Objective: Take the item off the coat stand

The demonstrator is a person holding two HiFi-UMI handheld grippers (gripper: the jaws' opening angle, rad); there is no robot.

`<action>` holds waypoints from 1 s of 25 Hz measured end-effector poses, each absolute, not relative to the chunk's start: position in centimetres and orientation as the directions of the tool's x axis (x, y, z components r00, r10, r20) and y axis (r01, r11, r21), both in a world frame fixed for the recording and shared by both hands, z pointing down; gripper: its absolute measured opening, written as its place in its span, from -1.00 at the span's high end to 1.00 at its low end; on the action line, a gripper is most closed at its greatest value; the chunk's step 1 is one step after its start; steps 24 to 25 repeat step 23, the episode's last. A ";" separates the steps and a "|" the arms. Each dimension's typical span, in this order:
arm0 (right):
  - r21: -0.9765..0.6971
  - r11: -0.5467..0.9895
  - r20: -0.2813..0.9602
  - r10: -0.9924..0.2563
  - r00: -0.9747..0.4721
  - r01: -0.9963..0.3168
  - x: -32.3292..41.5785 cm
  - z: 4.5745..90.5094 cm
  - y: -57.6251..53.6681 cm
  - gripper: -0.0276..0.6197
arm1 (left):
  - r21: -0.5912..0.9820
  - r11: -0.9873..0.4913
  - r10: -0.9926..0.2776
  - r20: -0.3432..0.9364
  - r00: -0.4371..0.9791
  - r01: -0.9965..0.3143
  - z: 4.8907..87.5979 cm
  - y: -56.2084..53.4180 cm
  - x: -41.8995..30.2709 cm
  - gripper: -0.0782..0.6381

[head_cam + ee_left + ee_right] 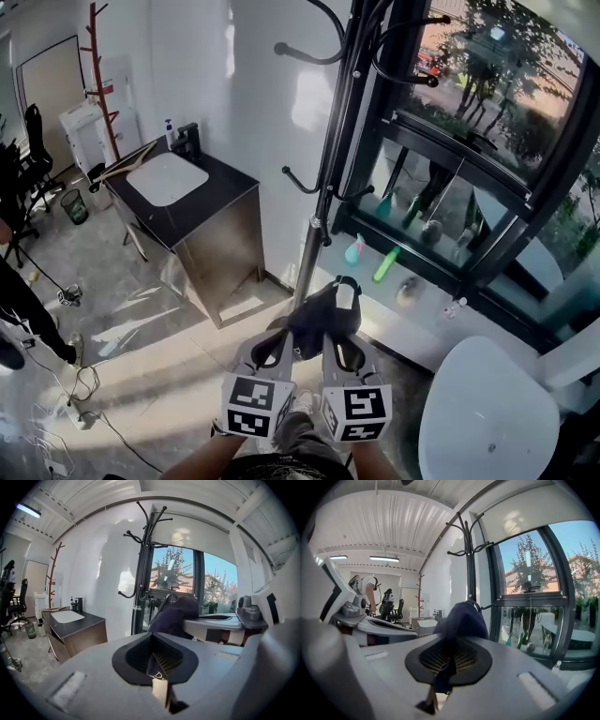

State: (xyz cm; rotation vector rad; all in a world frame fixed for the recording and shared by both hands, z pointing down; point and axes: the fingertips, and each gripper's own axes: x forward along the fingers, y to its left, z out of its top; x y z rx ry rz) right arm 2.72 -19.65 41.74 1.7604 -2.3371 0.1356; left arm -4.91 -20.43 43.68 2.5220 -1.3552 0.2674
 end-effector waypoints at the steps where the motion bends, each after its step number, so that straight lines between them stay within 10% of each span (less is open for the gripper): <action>1: 0.049 0.280 0.225 -0.938 -0.263 -0.959 2.8 41.8 -19.4 0.88 | 0.144 -0.532 -0.786 0.283 0.550 -0.835 43.6 -20.3 -4.8 0.78; 25: 0.034 0.263 0.235 -0.940 -0.248 -0.964 3.9 42.5 -18.8 0.88 | 0.136 -0.556 -0.767 0.294 0.570 -0.820 43.6 -19.7 -3.5 0.78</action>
